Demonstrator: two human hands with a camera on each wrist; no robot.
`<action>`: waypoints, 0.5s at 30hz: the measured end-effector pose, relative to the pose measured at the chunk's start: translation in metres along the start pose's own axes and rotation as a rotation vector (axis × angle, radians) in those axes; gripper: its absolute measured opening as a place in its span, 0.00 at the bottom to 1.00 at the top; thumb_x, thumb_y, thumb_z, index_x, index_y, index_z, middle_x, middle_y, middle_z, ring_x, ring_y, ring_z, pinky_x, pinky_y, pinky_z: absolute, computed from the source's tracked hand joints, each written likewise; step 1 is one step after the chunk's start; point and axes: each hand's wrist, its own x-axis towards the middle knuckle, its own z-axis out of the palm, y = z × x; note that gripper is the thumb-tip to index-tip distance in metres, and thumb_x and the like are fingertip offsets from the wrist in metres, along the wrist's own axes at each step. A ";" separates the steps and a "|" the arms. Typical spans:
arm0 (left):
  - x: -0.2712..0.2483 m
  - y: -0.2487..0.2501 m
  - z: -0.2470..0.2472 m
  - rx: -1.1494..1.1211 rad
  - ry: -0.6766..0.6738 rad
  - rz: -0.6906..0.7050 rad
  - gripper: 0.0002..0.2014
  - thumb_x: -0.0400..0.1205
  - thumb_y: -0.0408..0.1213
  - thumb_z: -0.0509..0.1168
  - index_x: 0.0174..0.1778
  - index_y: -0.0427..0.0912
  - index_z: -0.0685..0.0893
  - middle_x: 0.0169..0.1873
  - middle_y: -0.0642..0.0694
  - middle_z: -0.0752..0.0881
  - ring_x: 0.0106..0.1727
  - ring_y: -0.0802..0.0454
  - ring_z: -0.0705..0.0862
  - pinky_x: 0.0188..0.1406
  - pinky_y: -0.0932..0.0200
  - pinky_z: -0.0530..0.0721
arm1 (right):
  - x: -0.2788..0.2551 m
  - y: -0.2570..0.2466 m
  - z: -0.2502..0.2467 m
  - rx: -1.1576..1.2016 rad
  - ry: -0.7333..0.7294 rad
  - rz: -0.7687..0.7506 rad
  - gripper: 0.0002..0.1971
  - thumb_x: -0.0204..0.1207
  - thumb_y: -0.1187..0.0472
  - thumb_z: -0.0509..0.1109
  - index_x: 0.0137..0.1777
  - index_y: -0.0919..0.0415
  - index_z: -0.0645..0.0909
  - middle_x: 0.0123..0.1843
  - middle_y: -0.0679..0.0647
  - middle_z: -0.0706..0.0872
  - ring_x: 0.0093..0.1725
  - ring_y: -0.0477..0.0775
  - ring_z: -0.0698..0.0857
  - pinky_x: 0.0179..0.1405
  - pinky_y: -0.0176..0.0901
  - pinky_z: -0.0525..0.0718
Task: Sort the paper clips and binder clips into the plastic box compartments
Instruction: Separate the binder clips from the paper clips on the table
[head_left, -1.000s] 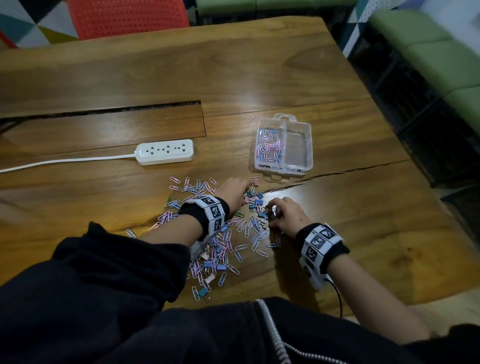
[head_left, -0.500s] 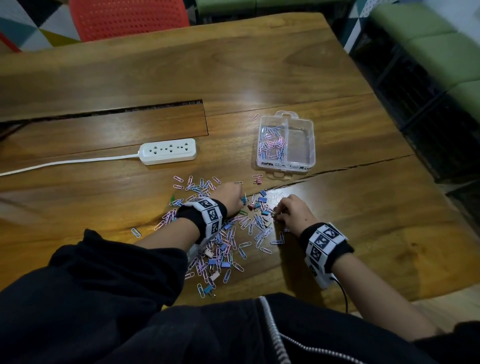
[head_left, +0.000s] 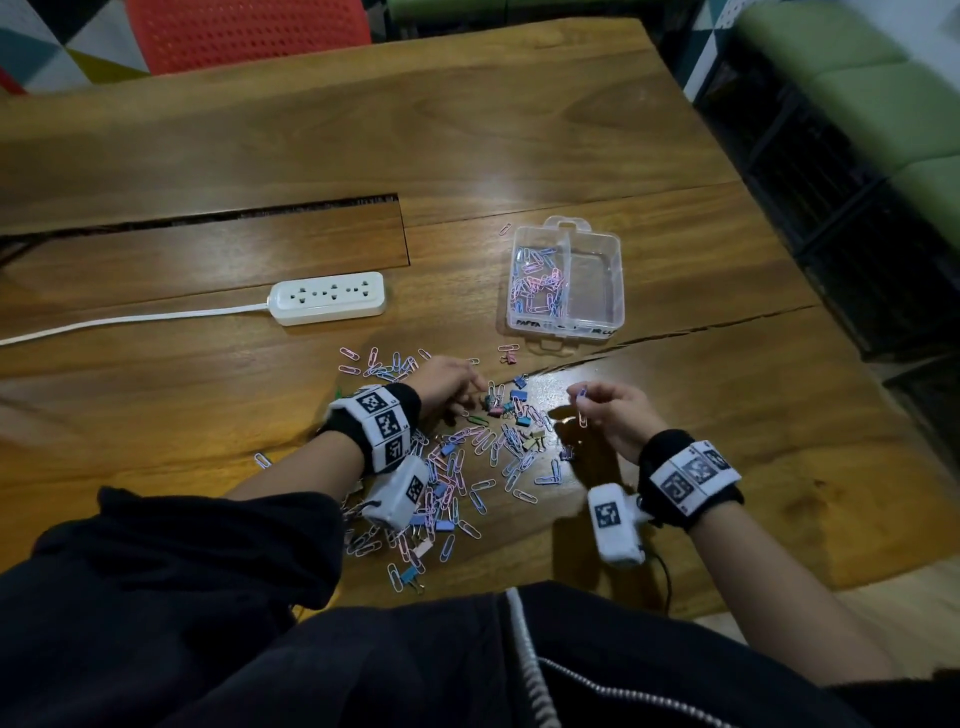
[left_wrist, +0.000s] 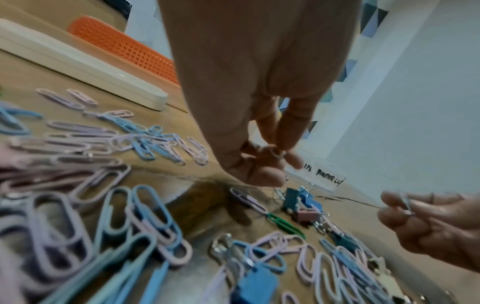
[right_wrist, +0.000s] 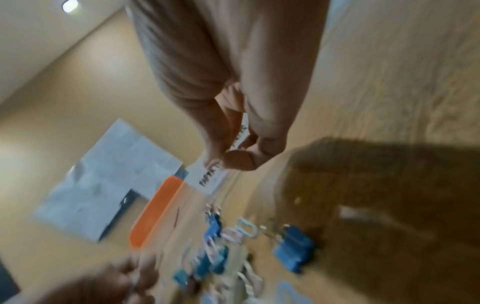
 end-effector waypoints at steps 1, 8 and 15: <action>0.000 0.002 0.002 -0.070 0.031 -0.011 0.13 0.80 0.24 0.50 0.34 0.37 0.75 0.28 0.44 0.72 0.24 0.54 0.67 0.21 0.63 0.69 | -0.001 -0.003 -0.001 0.093 -0.045 0.018 0.12 0.78 0.75 0.56 0.40 0.63 0.77 0.46 0.57 0.79 0.42 0.54 0.79 0.37 0.47 0.78; 0.012 0.018 0.025 0.490 0.243 0.061 0.13 0.79 0.47 0.64 0.38 0.41 0.73 0.31 0.48 0.76 0.31 0.52 0.76 0.29 0.63 0.77 | 0.002 0.000 -0.005 0.506 -0.105 0.127 0.05 0.69 0.68 0.58 0.42 0.63 0.75 0.29 0.54 0.81 0.24 0.46 0.76 0.21 0.32 0.76; 0.015 0.021 0.047 0.850 0.251 0.091 0.11 0.76 0.38 0.70 0.42 0.32 0.82 0.37 0.41 0.86 0.36 0.48 0.86 0.37 0.55 0.86 | 0.011 0.009 0.010 -0.060 0.105 0.033 0.18 0.82 0.56 0.56 0.30 0.57 0.73 0.28 0.50 0.74 0.26 0.46 0.69 0.27 0.34 0.66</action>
